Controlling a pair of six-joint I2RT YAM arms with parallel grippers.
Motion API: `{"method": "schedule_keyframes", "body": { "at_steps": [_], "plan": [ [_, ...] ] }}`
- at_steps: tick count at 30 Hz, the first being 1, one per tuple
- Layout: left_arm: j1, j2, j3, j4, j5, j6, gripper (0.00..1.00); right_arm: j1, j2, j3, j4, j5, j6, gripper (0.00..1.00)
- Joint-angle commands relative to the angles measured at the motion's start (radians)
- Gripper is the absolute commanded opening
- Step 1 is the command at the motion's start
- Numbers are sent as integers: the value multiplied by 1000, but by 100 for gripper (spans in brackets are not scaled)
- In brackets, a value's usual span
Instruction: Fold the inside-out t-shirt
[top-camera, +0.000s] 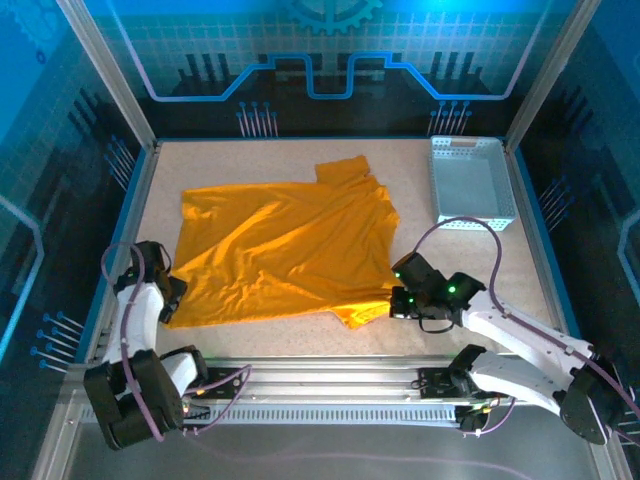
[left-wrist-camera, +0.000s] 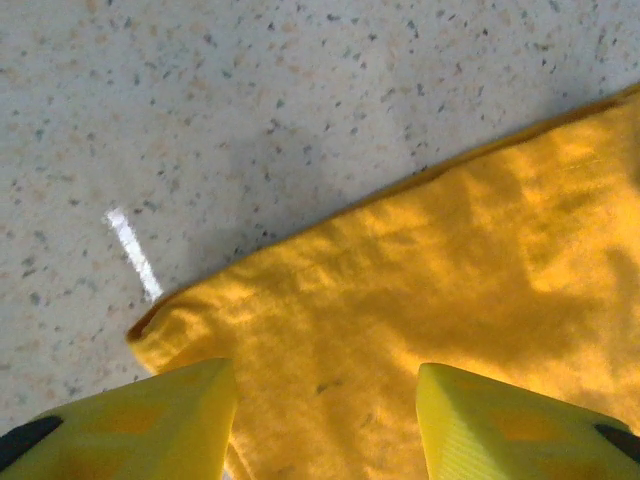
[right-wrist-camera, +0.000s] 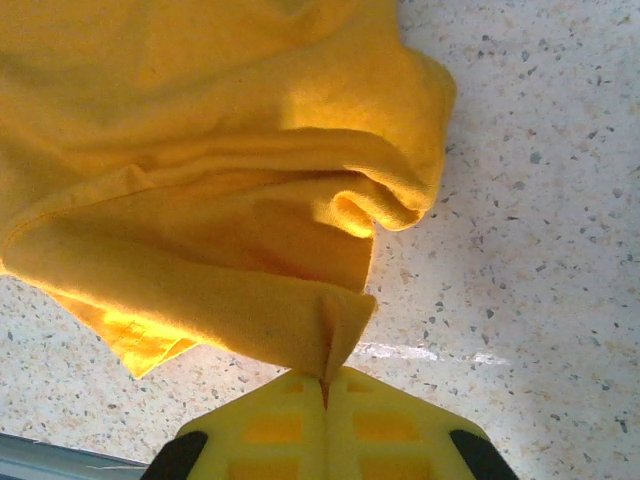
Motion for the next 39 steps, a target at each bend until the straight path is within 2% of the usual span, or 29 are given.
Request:
{"method": "schedule_keyframes", "body": {
  "at_steps": [1, 7, 11, 15, 19, 27, 31, 35, 39],
  "plan": [
    [-5, -38, -29, -80, -93, -74, 54, -14, 12, -7, 13, -13, 1, 0],
    [64, 18, -69, -77, 7, -100, 60, -24, 40, 11, 2, -10, -38, 0],
    [80, -6, -74, -91, 17, -108, 64, -25, 60, 13, 19, -16, -44, 0],
    [155, 45, -70, -46, 49, -66, 63, -25, 61, 10, 33, -23, -36, 0],
    [197, 102, -63, 3, 55, -25, 57, -26, 56, 5, 27, -18, -44, 1],
    [219, 134, -54, 51, 57, 6, 41, -30, 47, -3, 27, -25, -37, 1],
    [227, 201, -49, 67, 96, 9, 41, -31, 40, 8, 13, -17, -41, 2],
    [227, 203, -53, 81, 102, 12, 39, -37, 43, 12, 12, -22, -42, 2],
    [227, 228, -47, 90, 120, 14, 25, -38, 48, 21, 11, -28, -40, 2]
  ]
}}
